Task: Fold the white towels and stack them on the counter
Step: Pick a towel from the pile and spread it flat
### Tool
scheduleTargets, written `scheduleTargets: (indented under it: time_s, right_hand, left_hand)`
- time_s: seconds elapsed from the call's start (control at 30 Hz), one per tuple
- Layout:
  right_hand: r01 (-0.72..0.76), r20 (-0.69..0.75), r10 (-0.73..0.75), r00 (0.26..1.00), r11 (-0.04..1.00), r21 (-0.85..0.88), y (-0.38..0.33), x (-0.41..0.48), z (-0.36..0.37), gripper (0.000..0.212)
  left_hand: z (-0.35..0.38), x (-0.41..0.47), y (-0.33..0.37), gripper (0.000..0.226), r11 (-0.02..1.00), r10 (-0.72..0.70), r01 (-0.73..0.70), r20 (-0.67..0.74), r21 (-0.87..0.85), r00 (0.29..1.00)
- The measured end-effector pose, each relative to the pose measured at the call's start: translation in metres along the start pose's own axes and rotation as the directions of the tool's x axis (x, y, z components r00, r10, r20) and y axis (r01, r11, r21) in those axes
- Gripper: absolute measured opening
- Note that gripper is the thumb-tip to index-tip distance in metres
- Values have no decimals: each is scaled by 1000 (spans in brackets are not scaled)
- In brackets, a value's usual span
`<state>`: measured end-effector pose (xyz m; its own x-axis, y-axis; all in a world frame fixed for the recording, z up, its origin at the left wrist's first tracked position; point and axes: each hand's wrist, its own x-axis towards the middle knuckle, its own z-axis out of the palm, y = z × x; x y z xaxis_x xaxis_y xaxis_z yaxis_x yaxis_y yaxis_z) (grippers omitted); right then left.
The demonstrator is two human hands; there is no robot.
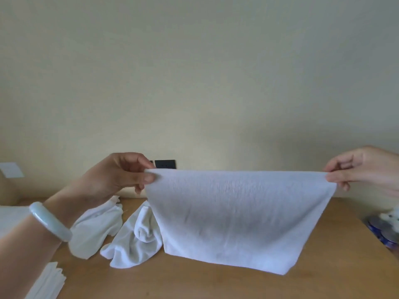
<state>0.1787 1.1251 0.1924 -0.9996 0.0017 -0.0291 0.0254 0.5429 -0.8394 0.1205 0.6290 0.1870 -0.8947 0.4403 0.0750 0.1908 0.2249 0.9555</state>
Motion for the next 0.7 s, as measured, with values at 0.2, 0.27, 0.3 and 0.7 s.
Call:
scheduleTargets:
  time_s: [0.2, 0.27, 0.3, 0.7]
  right_hand:
    - [-267, 97, 264, 960, 963, 20, 58, 70, 36, 29]
    - [-321, 99, 329, 939, 943, -87, 102, 90, 72, 15]
    - [-339, 96, 353, 930, 930, -140, 125, 98, 91, 9]
    - [-355, -164, 334, 928, 926, -125, 274, 174, 210, 4]
  left_hand:
    - [27, 58, -75, 24, 928, -321, 316, 7, -199, 947]
    - [44, 75, -128, 15, 895, -435, 430, -22, -122, 900]
    - [53, 82, -156, 15, 876, -480, 477, -42, -69, 876]
    - [100, 147, -337, 22, 768, -497, 594, -360, 240, 789]
